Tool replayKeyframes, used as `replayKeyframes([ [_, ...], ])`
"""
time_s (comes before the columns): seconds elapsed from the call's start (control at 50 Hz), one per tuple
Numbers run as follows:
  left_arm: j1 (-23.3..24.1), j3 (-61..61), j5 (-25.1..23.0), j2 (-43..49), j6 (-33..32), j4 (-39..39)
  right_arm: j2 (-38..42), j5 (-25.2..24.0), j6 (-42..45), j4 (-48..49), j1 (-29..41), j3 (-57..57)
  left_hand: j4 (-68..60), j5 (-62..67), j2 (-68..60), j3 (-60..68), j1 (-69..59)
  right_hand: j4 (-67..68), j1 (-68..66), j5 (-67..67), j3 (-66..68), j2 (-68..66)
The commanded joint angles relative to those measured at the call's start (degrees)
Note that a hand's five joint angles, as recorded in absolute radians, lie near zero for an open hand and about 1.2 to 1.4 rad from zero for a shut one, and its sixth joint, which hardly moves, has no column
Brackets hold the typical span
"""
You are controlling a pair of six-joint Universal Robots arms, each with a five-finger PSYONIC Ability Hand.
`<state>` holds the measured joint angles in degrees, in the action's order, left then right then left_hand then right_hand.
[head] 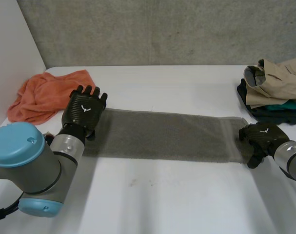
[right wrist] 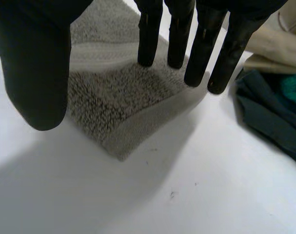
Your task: Fold the laundry.
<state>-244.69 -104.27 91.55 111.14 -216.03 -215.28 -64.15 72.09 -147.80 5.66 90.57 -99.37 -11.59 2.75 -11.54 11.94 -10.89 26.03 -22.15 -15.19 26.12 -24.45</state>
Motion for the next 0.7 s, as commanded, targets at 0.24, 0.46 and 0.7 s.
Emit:
replayKeyframes([
  [0.24,0.09,-0.84,0.39,-1.88,-0.35,0.30,-3.33,4.55,7.67,4.01,-7.31,-1.51,1.59,-2.75,1.54,-1.94,0.89,53.97,-57.85,-54.81,53.88,-55.55],
  [0.46,-1.57,-2.51,0.12,-5.49,0.00,1.44,-6.69,4.73,29.86,4.98,-12.98,-0.65,1.59,-2.75,1.54,-1.94,0.89,53.97,-57.85,-54.81,53.88,-55.55],
  [0.7,-5.27,-4.18,0.04,-9.71,0.44,2.67,-7.49,2.18,22.91,16.48,19.35,7.61,1.59,-2.75,1.54,-1.94,0.89,53.97,-57.85,-54.81,53.88,-55.55],
])
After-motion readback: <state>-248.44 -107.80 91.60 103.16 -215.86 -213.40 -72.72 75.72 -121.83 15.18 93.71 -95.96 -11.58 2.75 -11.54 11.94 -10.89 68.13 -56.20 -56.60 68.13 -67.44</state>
